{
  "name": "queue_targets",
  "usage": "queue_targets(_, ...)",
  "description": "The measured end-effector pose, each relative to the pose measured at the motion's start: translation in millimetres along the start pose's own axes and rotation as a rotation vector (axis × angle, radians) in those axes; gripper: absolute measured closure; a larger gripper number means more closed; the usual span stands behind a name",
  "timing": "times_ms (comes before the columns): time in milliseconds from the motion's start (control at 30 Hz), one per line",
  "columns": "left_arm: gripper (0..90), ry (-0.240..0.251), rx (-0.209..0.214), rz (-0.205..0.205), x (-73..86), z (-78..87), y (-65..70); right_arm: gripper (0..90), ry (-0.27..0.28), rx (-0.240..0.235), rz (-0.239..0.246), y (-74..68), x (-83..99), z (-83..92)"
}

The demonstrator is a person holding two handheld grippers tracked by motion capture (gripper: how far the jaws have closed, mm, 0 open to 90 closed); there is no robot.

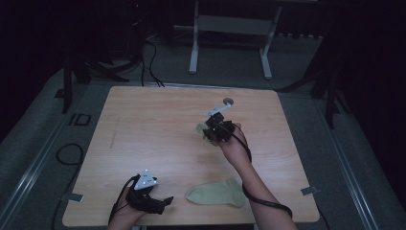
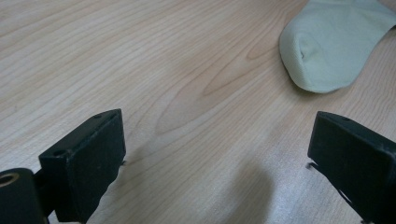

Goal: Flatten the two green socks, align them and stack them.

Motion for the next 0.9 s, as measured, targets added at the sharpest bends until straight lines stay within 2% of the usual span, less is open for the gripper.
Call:
queue_targets(100, 4.3, -0.002, 0.004, 0.002, -0.4, -0.7, 0.1, 78.9, 0.004, -0.003, 0.002, 0.9, 13.3, 6.3)
queue_targets(167, 5.5, -0.007, 0.026, -0.014, -0.7, -1.4, 1.5, 78.9, 0.006, 0.002, -0.004, 1.1, 24.3, 9.8)
queue_targets(267, 5.5, -0.006, 0.016, -0.024, -1.5, -1.5, 3.3, 78.9, 0.007, -0.004, -0.017, -0.9, 39.0, 10.6)
queue_targets(500, 5.5, -0.009, 0.022, -0.037, -4.3, -3.8, 7.5, 78.9, -0.017, -0.018, -0.027, -11.4, 69.4, -6.3)
queue_targets(600, 5.5, -0.014, 0.022, -0.043, -4.9, -4.8, 7.8, 78.9, -0.025, -0.031, -0.039, -13.9, 73.6, -15.0)
queue_targets(900, 5.5, -0.011, 0.033, -0.028, -5.8, -5.5, 6.8, 78.7, -0.05, -0.029, -0.027, -23.7, 76.2, -42.5)
Point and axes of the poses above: each handheld gripper's, and its own axes: z roughly backward along the jaws, x roughly out of its underside, y roughly to its right, the point moved 4 cm from there along -z, roughly forward along the jaws, and after that the axes turned 14 degrees about -y, right-handed, at the moved point
